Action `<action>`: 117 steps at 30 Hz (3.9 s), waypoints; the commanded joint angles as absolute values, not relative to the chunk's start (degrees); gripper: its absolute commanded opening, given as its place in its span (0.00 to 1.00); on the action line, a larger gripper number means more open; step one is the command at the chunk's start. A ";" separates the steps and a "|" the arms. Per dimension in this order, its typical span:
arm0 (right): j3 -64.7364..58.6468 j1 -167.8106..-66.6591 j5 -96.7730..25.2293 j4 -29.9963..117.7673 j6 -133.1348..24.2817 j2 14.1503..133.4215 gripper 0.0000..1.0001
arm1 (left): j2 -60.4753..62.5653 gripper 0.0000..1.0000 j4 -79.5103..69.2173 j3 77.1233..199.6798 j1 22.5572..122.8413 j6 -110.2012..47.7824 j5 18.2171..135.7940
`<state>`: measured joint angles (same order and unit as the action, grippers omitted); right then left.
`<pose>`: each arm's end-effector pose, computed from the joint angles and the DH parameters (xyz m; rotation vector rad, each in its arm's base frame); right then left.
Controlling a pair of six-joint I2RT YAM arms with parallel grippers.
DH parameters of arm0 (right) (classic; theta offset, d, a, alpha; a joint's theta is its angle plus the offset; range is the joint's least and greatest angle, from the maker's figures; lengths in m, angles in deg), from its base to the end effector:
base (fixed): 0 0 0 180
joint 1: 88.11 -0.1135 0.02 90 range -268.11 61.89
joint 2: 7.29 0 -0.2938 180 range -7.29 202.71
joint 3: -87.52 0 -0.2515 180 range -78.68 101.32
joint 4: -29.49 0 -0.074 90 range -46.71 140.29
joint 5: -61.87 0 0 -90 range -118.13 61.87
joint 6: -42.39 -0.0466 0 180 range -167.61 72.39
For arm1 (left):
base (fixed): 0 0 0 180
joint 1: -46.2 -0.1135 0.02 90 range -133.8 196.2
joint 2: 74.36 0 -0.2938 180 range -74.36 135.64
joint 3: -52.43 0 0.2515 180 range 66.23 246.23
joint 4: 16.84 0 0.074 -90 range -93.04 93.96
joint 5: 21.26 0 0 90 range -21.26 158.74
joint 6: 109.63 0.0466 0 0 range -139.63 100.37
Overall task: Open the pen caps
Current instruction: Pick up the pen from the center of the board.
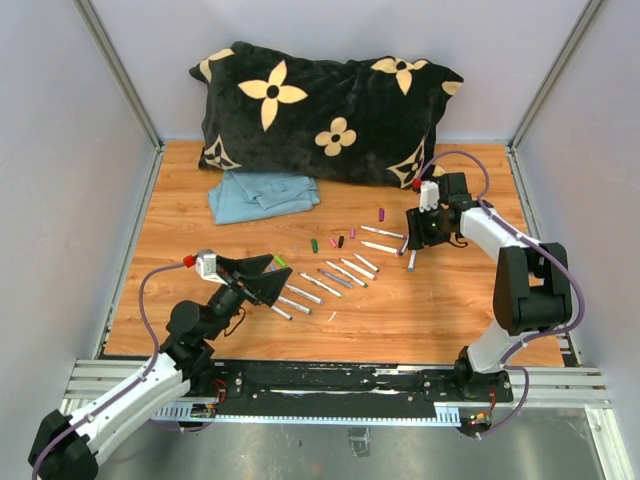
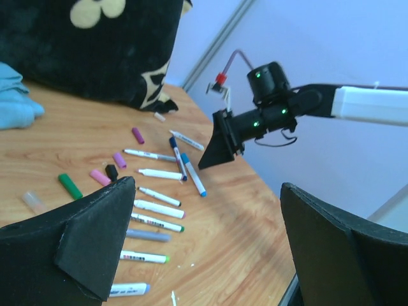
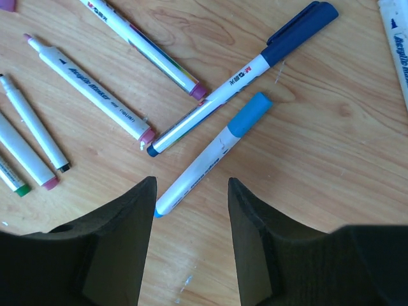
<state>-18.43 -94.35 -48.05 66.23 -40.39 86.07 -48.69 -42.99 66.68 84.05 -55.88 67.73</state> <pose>0.3366 0.0528 0.2259 -0.4285 2.4813 0.4350 0.0940 -0.0720 0.2216 0.0035 1.3955 -1.0805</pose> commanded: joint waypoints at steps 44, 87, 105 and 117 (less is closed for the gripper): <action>-12.74 -92.21 -35.89 83.38 -28.60 93.06 0.17 | -52.04 0.99 -38.72 66.15 83.73 -58.64 69.52; -12.38 -94.65 -38.59 87.37 -23.86 93.34 0.01 | -32.15 0.99 -58.23 66.22 83.81 -66.31 76.99; -12.20 -94.58 -43.22 87.82 -23.10 90.14 0.01 | -18.28 0.99 -67.92 68.94 87.70 -67.11 77.24; -12.01 -94.60 -47.92 88.25 -23.04 88.27 0.01 | -9.24 0.99 -75.37 70.33 89.81 -68.34 77.41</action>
<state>-13.58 -93.76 -44.95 86.53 -23.91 90.07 -11.29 -69.98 68.45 88.74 -68.05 77.24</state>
